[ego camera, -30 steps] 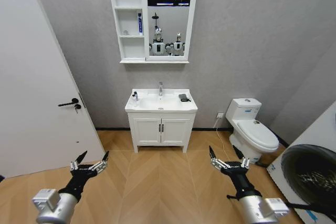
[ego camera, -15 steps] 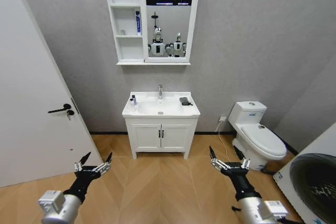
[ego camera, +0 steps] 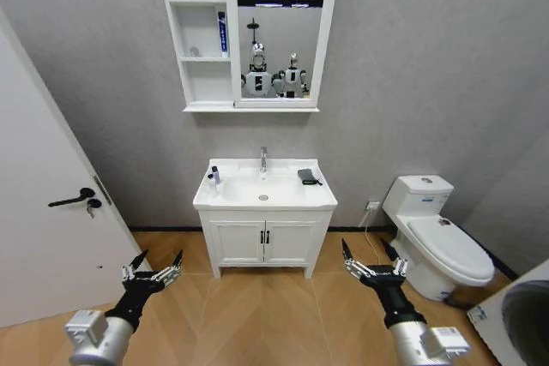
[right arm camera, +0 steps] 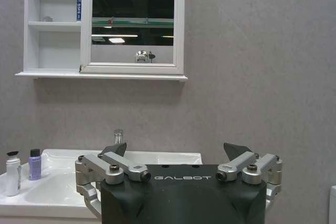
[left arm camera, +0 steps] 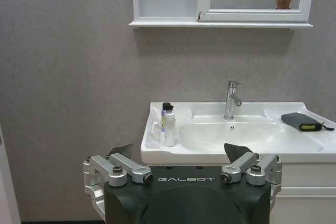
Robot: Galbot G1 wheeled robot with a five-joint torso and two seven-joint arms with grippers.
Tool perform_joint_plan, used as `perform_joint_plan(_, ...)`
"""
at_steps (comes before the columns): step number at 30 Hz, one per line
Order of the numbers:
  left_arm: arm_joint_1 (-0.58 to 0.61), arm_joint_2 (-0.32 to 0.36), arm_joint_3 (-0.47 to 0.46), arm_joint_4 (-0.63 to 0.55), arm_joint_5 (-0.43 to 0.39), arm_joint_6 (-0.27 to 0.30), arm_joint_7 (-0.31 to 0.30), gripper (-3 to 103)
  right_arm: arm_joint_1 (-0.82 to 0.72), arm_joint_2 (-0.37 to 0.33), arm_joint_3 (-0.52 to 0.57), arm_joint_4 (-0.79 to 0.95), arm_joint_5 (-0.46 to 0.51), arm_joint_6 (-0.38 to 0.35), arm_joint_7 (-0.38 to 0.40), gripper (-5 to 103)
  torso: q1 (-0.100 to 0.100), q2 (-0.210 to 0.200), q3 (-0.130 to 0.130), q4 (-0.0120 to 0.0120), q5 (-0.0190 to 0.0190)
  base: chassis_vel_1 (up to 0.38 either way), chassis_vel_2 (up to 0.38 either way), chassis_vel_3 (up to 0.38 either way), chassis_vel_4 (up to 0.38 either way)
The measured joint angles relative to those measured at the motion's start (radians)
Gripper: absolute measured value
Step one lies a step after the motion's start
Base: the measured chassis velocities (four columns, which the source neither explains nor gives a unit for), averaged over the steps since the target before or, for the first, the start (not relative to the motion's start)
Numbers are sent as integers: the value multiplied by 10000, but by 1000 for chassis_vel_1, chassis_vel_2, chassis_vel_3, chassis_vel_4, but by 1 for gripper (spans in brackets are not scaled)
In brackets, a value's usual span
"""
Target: Move facial cleanser and shampoo from washbasin to cabinet, then wipe washbasin with towel.
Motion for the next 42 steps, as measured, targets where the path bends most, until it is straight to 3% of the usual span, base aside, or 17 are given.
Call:
perform_joint_plan(28,3,186,173,339,218,-96,25,98,180,17,-280,-409,-365,107,174,100,8,-3,4,2,4,-220,229,226,-228)
perform_joint_plan(35,109,660,322,1000,881,-590,225,98,275,19,-721,-731,-901,326,410,100,-5,0,-1,-1,4,-44,45,18,-19)
perform_joint_plan(42,-33,1082,404,1726,932,-710,241,98,723,-141,-1271,-1521,-1016,384,412,100,-11,3,-2,3,6,21,-15,-22,12)
